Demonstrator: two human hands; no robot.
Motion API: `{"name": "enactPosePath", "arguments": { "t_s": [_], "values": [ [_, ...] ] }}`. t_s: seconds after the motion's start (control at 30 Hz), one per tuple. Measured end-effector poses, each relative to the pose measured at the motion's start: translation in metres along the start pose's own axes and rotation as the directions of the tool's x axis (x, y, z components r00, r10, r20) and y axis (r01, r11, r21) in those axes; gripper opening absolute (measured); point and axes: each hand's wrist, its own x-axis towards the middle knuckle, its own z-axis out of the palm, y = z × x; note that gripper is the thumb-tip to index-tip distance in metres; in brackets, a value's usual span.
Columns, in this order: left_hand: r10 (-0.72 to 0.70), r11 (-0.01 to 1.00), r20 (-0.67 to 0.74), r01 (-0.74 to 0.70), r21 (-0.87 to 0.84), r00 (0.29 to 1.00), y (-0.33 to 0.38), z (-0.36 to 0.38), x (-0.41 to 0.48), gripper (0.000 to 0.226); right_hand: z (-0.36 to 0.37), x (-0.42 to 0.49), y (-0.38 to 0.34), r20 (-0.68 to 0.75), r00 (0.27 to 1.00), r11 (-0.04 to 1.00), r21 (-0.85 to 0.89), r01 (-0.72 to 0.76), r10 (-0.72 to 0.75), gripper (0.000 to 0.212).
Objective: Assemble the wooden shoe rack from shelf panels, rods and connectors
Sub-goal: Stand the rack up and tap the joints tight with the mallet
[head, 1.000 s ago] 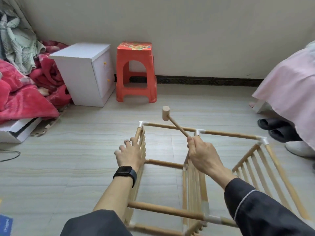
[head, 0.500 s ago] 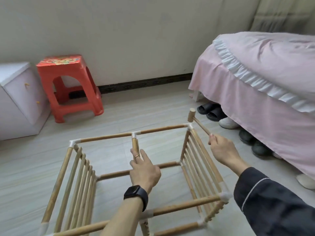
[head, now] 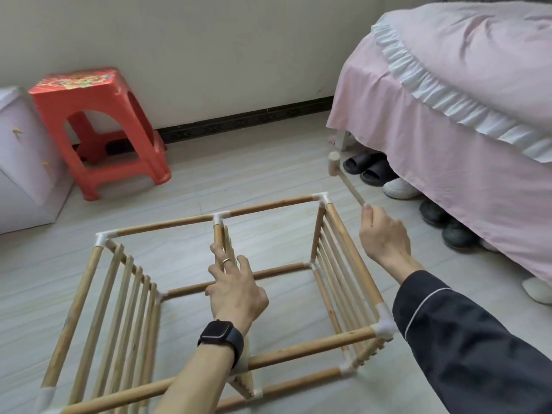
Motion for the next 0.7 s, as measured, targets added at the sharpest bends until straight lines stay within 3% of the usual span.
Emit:
{"name": "enactPosePath", "arguments": {
  "t_s": [0.07,0.2,0.37,0.5,0.7],
  "values": [
    [0.003,1.000,-0.003,-0.003,0.023,1.000,0.000,0.000,0.000,0.062,-0.001,-0.003,-0.001,-0.058,0.996,0.996,0.051,0.070,-0.067,0.040],
    [0.010,0.999,-0.007,-0.010,0.042,1.000,0.000,0.001,0.001,0.056,0.000,0.007,-0.010,0.253,0.964,0.963,-0.270,-0.010,0.081,0.054],
    [0.006,1.000,-0.002,-0.006,0.026,1.000,-0.004,0.005,0.012,0.054,-0.002,0.002,-0.011,0.115,0.993,0.993,-0.116,0.005,0.008,0.055],
    [0.047,0.990,-0.024,-0.049,-0.130,0.999,-0.018,-0.007,0.047,0.048,-0.015,-0.019,-0.007,0.132,0.991,0.999,-0.042,0.012,-0.006,0.051],
    [0.336,0.934,-0.212,-0.353,-0.047,0.918,-0.014,-0.020,0.057,0.036,-0.046,-0.085,0.013,0.133,0.990,0.993,0.115,0.027,-0.043,0.049]
  ]
}}
